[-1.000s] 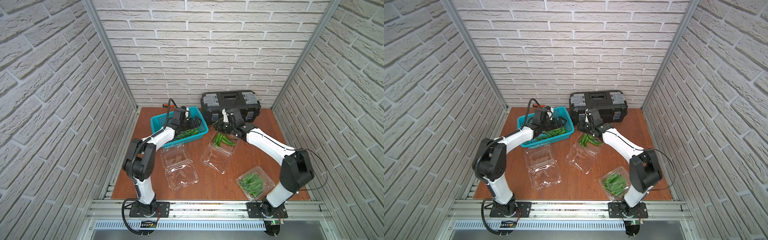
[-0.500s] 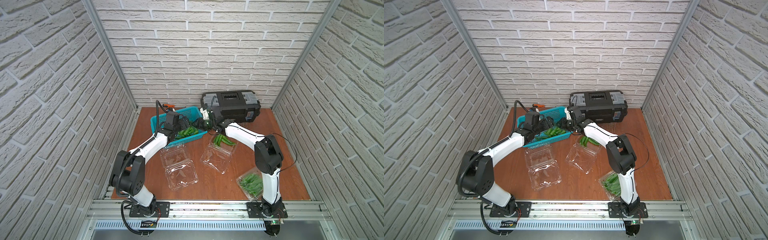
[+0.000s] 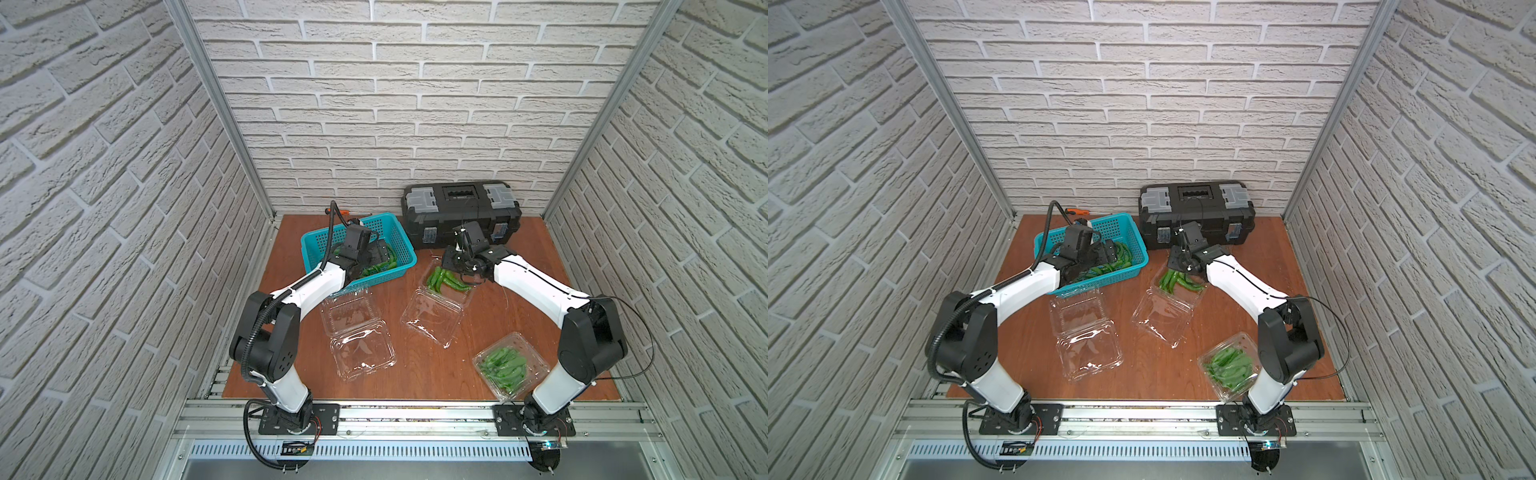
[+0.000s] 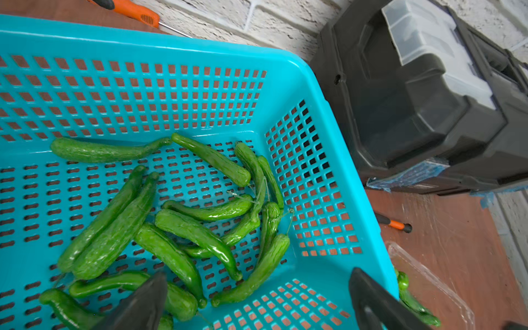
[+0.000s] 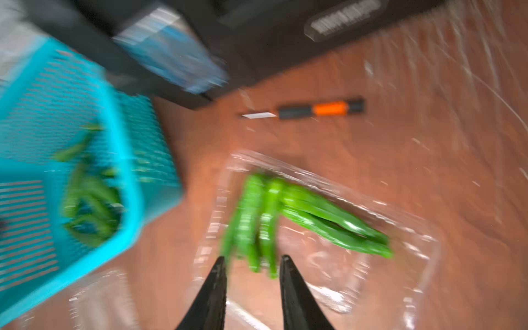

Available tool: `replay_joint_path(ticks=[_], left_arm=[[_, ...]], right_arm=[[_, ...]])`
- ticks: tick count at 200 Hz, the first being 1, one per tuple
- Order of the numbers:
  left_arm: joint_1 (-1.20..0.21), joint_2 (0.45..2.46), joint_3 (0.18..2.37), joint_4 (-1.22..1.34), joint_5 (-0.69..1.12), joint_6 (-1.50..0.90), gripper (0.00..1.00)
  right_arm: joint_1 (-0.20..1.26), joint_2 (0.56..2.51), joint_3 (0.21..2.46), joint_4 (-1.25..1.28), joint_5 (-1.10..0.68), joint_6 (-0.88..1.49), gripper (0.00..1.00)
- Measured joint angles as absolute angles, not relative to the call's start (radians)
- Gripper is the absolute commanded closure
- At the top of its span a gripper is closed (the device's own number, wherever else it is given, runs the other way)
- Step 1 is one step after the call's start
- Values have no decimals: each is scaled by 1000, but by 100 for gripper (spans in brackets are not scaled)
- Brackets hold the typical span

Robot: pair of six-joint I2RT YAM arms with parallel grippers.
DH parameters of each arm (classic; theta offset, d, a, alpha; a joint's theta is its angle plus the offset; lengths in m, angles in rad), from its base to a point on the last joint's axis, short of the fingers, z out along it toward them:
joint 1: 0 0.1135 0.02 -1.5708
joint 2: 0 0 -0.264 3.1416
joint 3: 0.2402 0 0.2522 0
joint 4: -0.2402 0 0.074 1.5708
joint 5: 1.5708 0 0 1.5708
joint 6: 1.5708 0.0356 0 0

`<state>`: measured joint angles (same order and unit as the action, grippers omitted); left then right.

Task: Take small green peppers out of containers
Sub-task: Pick up the green pepper from the packing box.

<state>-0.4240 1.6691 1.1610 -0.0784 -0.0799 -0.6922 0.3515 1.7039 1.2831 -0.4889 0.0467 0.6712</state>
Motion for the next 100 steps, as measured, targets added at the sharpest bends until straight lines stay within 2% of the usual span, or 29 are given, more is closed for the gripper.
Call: replay_joint_path(ticks=[100], left_arm=[[-424, 1703, 1187, -79, -50, -707, 2]], right_arm=[[350, 1880, 1299, -446, -137, 665, 68]])
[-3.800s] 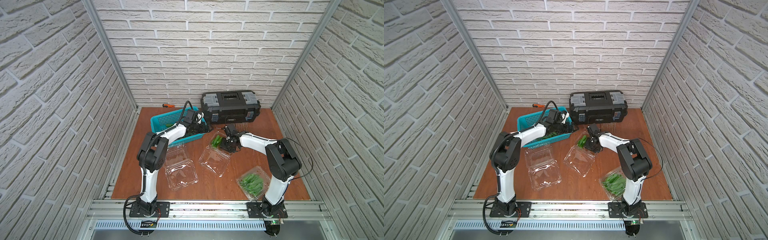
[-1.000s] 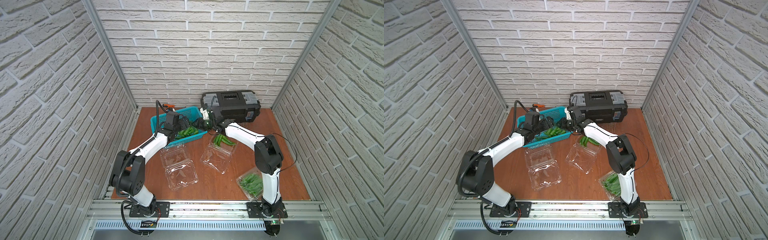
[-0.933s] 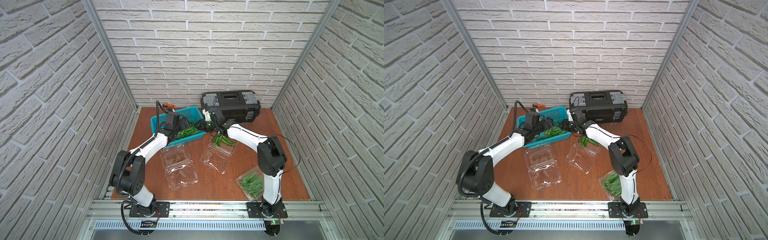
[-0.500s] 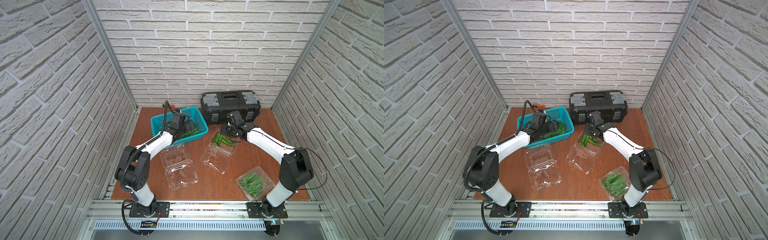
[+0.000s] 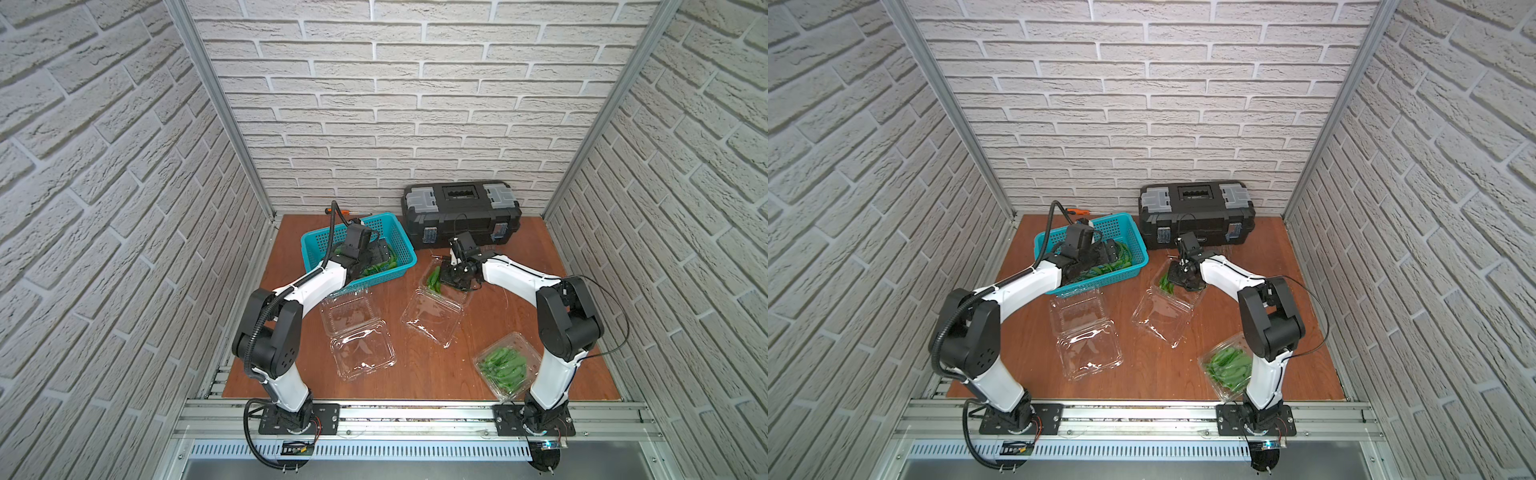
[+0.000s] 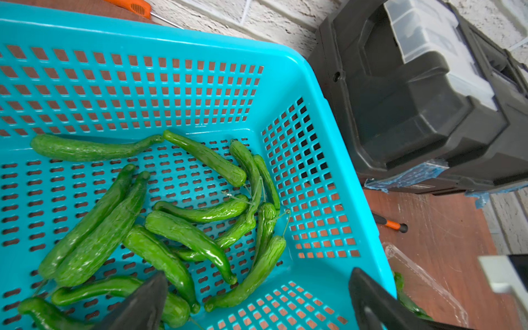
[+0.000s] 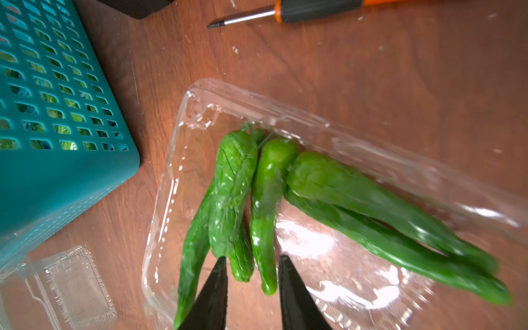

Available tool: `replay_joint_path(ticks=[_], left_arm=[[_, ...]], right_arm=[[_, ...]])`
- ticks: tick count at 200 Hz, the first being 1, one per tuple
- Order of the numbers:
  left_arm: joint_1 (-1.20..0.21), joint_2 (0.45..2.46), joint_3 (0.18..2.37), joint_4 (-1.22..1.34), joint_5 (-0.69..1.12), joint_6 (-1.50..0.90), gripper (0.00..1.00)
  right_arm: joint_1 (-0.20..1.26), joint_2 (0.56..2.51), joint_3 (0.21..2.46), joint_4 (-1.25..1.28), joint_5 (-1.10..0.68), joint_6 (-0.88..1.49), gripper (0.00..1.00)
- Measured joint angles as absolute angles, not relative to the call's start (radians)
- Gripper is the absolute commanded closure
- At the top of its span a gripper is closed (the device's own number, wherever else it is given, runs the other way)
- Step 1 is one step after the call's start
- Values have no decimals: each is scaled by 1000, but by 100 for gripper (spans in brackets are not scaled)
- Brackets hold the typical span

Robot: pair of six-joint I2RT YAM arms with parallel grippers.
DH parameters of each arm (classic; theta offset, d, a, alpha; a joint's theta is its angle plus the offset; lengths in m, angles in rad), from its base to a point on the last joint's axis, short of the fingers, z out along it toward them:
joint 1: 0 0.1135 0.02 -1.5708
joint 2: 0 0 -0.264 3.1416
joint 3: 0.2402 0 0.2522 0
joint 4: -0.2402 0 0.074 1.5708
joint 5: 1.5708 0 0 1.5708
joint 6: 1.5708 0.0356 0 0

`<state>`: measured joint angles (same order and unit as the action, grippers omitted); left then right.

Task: Take small green peppers out of containers
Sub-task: Pick up the green pepper from the packing box.

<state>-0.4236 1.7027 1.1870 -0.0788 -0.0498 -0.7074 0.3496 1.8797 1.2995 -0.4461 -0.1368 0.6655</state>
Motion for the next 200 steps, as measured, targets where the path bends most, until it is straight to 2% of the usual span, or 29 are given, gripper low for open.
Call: replay_joint_path(ticks=[86, 131, 200], left_arm=[[-424, 1750, 1241, -102, -2, -708, 2], [-424, 1761, 1243, -113, 5, -709, 2], [-424, 1768, 1258, -116, 5, -709, 2]], right_arm=[[364, 1974, 1345, -382, -183, 686, 70], [367, 1991, 1351, -350, -189, 712, 88], [368, 1897, 1330, -374, -163, 701, 90]])
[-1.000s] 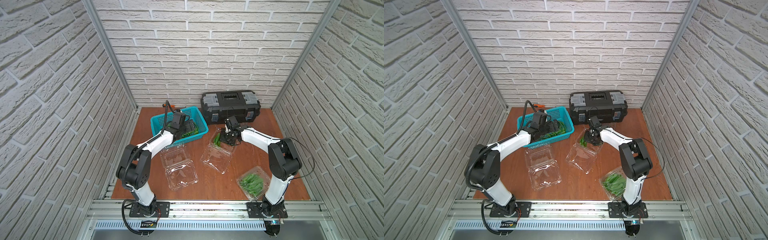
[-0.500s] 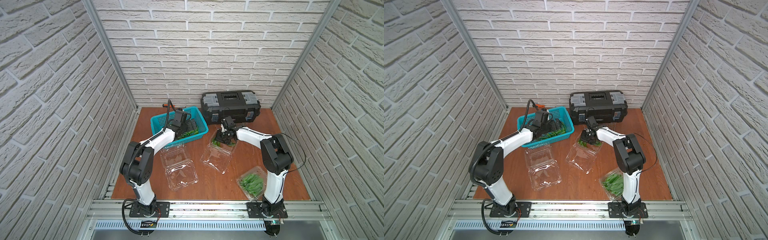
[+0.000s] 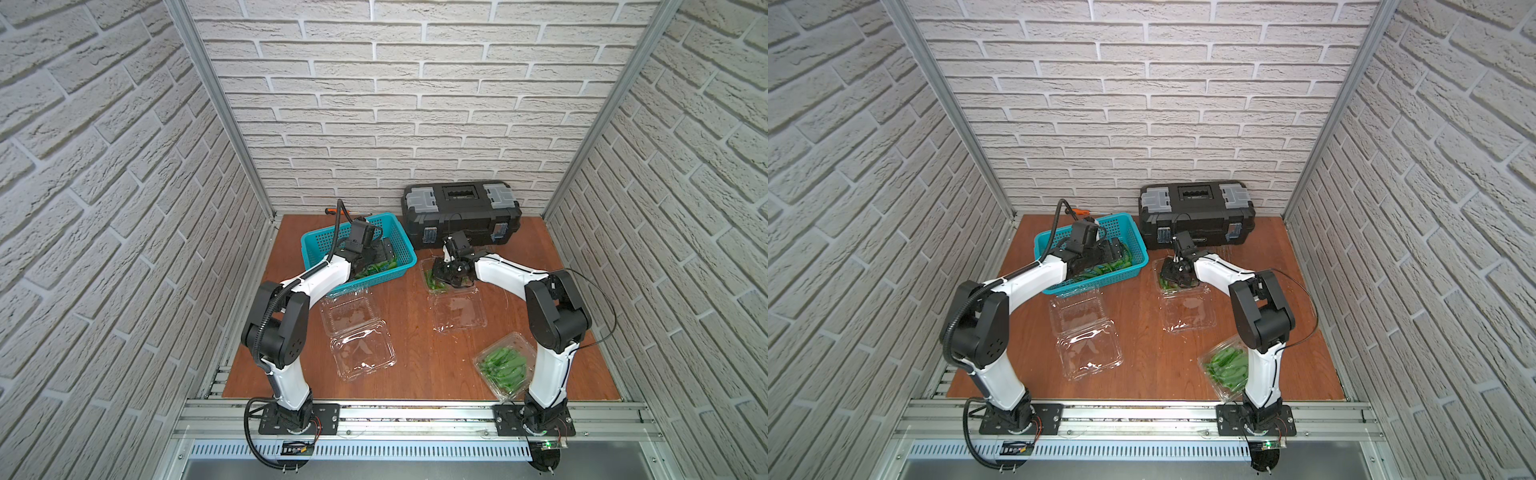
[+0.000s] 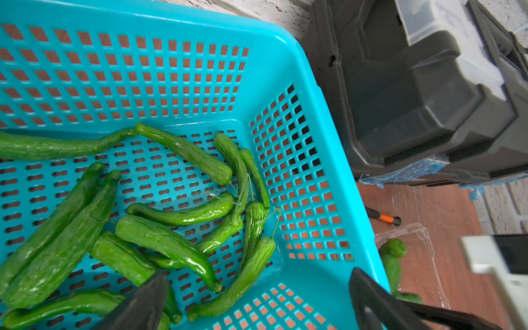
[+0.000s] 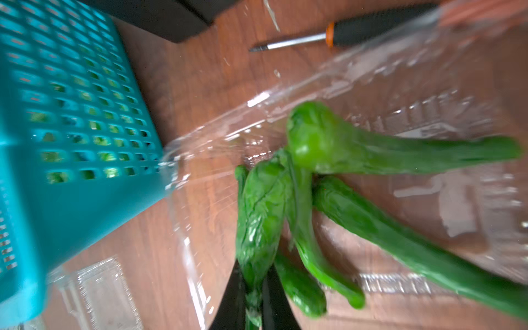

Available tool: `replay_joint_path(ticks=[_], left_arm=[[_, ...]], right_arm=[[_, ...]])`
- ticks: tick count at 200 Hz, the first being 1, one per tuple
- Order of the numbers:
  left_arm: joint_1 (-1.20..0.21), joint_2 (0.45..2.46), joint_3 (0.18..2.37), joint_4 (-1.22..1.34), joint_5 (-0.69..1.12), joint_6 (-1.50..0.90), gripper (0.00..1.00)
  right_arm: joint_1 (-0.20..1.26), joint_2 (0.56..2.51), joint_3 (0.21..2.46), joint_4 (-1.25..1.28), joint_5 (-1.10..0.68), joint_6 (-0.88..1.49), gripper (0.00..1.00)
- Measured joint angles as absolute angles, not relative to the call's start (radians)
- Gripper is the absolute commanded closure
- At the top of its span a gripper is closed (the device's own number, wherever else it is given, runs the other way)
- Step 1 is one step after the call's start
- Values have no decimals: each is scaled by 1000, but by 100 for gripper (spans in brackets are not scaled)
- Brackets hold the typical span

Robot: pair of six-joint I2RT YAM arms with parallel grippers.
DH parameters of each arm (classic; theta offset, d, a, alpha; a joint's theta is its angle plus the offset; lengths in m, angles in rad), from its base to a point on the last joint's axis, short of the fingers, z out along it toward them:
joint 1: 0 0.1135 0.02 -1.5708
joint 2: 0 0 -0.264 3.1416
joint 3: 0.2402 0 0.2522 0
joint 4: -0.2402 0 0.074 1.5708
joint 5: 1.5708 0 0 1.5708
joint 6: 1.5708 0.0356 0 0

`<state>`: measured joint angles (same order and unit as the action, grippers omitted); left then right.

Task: Take small green peppers out of containers
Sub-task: Pick up the green pepper from the packing box, then place the green pepper in the basket.

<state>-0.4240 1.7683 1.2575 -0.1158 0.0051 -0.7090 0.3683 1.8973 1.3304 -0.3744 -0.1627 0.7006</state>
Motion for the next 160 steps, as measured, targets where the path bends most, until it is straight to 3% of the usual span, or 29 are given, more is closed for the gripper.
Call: replay_joint_path(ticks=[77, 111, 120, 139, 160], left_arm=[[-416, 1764, 1251, -120, -24, -716, 2], [-400, 1723, 1206, -123, -82, -727, 2], [-397, 1703, 1191, -130, -106, -730, 2], [-388, 1654, 1171, -153, -161, -734, 2], [-385, 1608, 1162, -167, -208, -733, 2]], right_arm=[[433, 1784, 1363, -372, -147, 633, 91], [491, 1833, 1522, -312, -218, 596, 90], [501, 1870, 1591, -293, -239, 591, 88], [517, 1964, 1717, -249, -278, 592, 73], [522, 2070, 1819, -233, -303, 596, 69]])
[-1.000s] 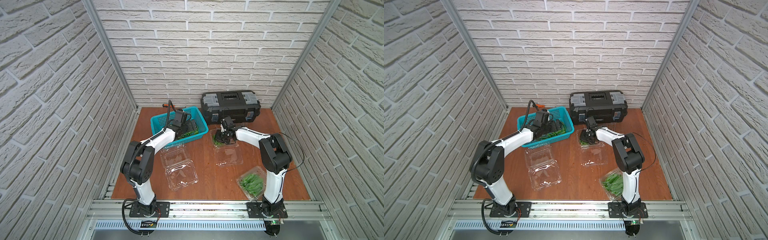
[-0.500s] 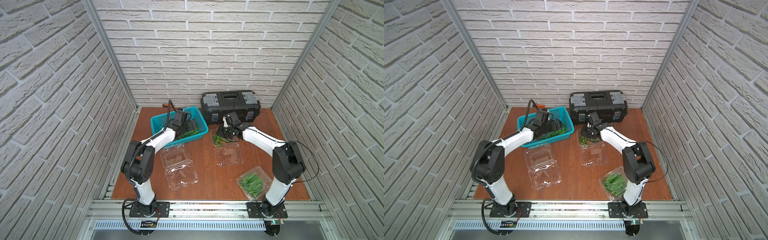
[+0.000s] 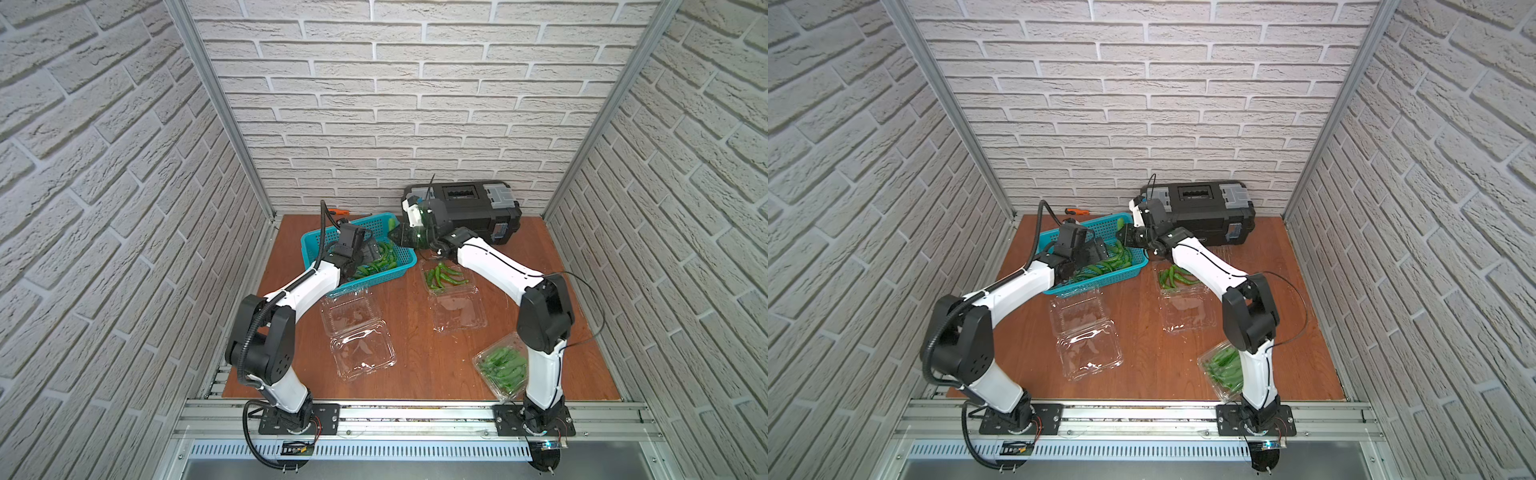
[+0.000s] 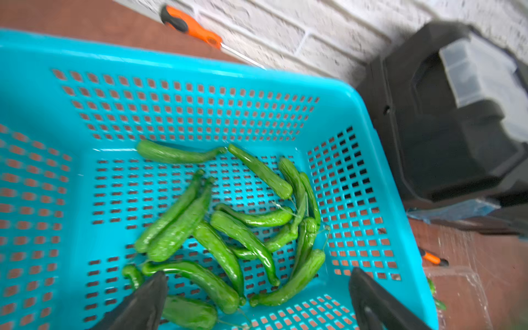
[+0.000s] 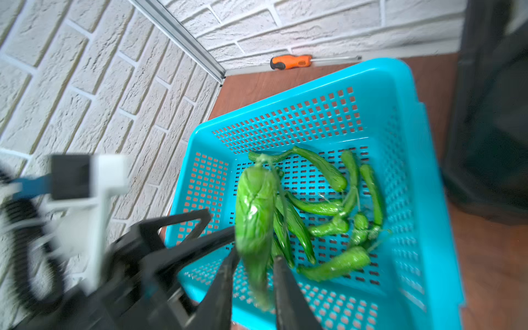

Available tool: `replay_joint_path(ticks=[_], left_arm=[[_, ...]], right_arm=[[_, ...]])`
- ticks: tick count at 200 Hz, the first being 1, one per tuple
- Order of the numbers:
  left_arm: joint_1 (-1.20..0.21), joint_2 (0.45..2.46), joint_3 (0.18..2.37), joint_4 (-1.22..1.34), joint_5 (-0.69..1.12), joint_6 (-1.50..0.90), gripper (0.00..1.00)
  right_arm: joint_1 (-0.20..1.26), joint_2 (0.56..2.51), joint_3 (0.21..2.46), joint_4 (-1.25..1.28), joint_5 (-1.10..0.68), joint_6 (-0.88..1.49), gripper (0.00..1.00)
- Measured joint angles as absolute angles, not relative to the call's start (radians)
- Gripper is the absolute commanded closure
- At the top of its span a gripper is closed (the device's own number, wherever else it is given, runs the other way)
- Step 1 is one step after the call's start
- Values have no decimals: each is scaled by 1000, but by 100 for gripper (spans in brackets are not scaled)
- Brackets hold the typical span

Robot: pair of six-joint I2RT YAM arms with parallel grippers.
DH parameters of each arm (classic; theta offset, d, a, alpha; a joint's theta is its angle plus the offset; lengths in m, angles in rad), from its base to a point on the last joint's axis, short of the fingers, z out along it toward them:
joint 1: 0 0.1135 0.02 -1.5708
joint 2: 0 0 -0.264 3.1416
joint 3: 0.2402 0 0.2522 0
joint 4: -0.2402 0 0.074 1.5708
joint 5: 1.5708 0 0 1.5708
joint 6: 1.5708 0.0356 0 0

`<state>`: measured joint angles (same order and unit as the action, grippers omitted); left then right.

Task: Take small green peppers out of containers
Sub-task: Place the green pepper in the basket, then adjust the packing box at the center of the board.

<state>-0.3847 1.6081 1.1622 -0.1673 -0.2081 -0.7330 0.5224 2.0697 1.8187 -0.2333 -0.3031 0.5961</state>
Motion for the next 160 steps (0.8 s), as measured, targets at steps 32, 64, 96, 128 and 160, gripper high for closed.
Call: replay_joint_path(ticks=[32, 64, 96, 128, 160], left_arm=[[-384, 1590, 1162, -164, -198, -696, 2], [-436, 1626, 1213, -163, -76, -578, 2], [-562, 1743, 1397, -201, 102, -403, 2], [-670, 1919, 1623, -303, 262, -265, 2], [-728, 2097, 1788, -443, 340, -172, 2]], right_arm=[[511, 2094, 1794, -248, -293, 596, 69], [453, 1919, 1557, -256, -207, 611, 69], [285, 1668, 1291, -284, -65, 649, 69], [108, 1576, 1151, -323, 12, 651, 69], [102, 1616, 1098, -344, -29, 603, 70]])
